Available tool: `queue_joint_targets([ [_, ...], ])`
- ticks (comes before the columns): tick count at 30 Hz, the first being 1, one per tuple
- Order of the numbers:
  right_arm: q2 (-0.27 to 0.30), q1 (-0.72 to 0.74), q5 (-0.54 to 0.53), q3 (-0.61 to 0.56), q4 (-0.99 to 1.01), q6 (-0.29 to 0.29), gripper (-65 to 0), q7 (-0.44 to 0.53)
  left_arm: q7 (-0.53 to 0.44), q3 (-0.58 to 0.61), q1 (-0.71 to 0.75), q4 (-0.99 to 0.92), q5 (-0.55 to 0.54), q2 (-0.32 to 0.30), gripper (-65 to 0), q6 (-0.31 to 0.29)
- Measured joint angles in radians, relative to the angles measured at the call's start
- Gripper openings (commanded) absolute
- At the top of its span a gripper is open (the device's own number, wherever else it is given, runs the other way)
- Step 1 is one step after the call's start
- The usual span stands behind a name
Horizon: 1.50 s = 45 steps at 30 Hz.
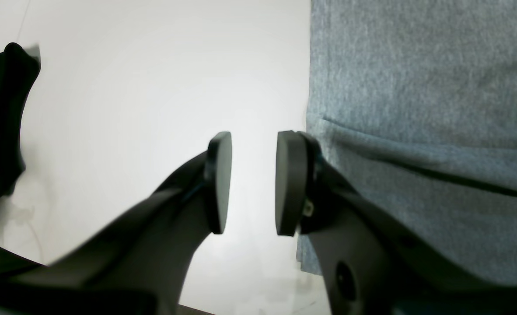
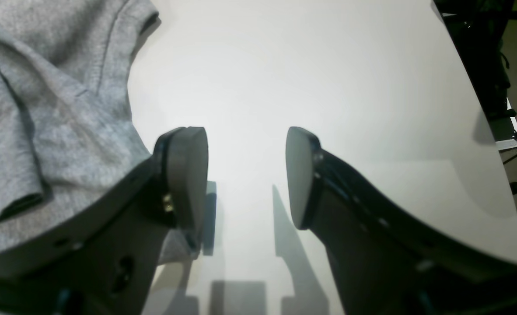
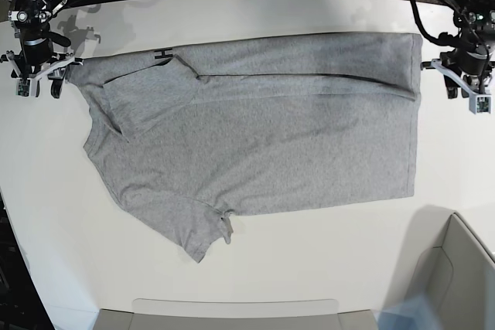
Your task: Fold the T-shirt properly
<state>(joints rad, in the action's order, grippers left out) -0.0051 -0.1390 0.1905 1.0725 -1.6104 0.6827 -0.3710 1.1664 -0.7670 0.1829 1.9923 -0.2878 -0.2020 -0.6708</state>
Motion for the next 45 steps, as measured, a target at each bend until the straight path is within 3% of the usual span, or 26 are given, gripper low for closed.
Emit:
queue_joint_targets([
  [45,0.001,0.05,0.008,0.002,-0.042,0.0,-35.9,-0.003,0.0,0.0,-0.027,0.02,0.0,0.002,-48.5,-0.004],
])
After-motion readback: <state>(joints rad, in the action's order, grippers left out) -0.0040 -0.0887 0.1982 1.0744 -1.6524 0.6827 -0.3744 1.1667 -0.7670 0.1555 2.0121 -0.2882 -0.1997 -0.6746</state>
